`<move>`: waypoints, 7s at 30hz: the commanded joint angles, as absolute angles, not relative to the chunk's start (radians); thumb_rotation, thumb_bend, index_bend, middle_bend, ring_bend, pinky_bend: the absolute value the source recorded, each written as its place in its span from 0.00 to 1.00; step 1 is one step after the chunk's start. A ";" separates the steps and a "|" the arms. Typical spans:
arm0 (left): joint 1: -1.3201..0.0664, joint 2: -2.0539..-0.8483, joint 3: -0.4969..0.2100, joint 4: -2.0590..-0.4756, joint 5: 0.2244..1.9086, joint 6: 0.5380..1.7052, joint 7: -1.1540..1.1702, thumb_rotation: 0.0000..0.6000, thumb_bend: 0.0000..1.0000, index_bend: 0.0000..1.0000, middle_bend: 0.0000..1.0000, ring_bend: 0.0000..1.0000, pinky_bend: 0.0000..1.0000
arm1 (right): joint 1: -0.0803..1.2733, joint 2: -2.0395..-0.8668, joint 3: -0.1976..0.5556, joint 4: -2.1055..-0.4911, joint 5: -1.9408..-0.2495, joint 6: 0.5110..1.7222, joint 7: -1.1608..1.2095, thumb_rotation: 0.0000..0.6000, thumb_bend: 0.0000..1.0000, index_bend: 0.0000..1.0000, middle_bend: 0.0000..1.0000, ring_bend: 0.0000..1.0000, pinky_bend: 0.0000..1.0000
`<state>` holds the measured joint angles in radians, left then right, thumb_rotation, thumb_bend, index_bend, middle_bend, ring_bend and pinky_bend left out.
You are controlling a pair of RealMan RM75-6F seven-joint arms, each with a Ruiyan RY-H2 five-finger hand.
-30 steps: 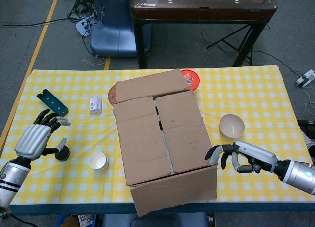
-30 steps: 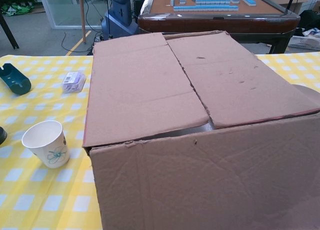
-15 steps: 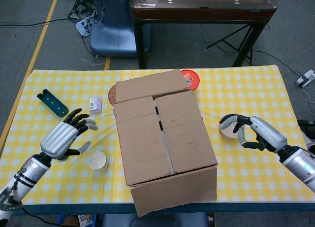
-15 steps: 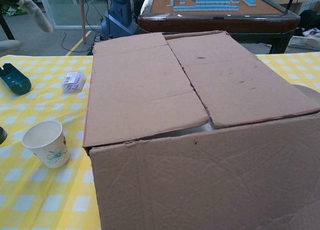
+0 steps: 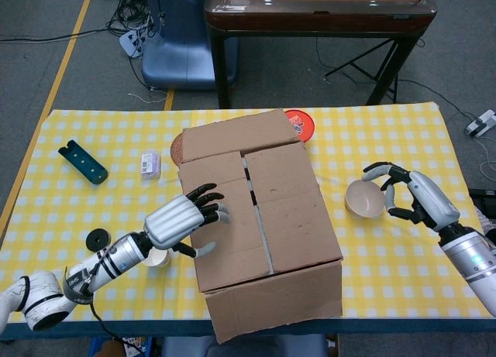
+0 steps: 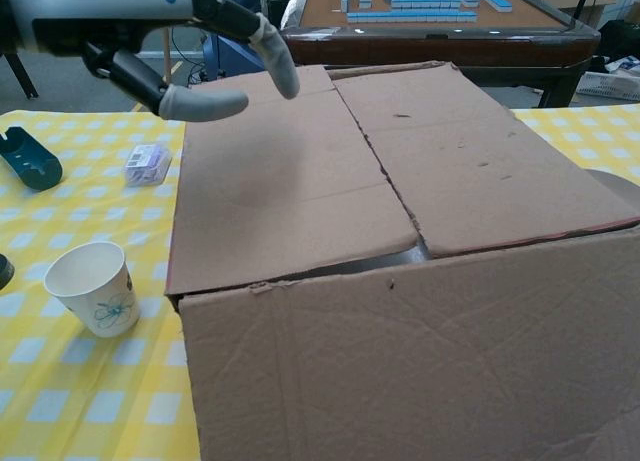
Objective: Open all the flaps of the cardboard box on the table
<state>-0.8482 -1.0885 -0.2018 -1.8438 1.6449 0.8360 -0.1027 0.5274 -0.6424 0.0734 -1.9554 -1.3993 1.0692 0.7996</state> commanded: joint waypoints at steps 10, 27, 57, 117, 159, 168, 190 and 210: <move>-0.987 -1.189 -0.263 -1.864 1.427 0.707 0.147 0.43 0.44 0.33 0.25 0.10 0.00 | 0.491 -0.642 0.100 -1.955 -1.392 1.050 0.800 1.00 0.75 0.34 0.25 0.23 0.35; -1.110 -1.290 -0.233 -1.880 1.110 0.727 0.454 0.41 0.44 0.39 0.26 0.10 0.00 | 0.442 -0.646 0.119 -1.918 -1.430 1.048 0.856 1.00 0.75 0.34 0.25 0.23 0.35; -1.147 -1.203 -0.180 -2.016 0.984 0.866 0.560 0.22 0.44 0.54 0.44 0.18 0.00 | 0.398 -0.637 0.135 -1.898 -1.475 1.067 0.917 1.00 0.75 0.34 0.24 0.23 0.35; -0.715 -0.717 -0.156 -2.091 1.253 0.992 0.183 0.19 0.44 0.51 0.45 0.18 0.00 | 0.471 -0.674 0.151 -1.989 -1.589 0.996 0.677 1.00 0.86 0.33 0.25 0.23 0.35; -0.498 -0.897 -0.102 -1.956 1.179 1.177 0.191 0.55 0.44 0.43 0.40 0.18 0.00 | 0.863 -1.141 0.161 -1.848 -1.607 0.722 -0.100 1.00 1.00 0.41 0.37 0.23 0.25; -0.487 -0.899 -0.109 -1.941 1.191 1.163 0.163 0.56 0.44 0.43 0.40 0.18 0.00 | 0.889 -1.159 0.137 -1.826 -1.606 0.710 -0.155 1.00 1.00 0.43 0.39 0.23 0.25; -0.475 -0.905 -0.131 -1.899 1.197 1.142 0.132 0.55 0.44 0.44 0.40 0.18 0.00 | 0.881 -1.120 0.106 -1.796 -1.649 0.805 -0.206 1.00 1.00 0.50 0.52 0.24 0.24; -0.482 -0.897 -0.159 -1.890 1.187 1.125 0.118 0.56 0.44 0.44 0.40 0.18 0.00 | 0.792 -0.980 0.140 -1.863 -1.669 1.013 -0.190 1.00 1.00 0.50 0.54 0.25 0.24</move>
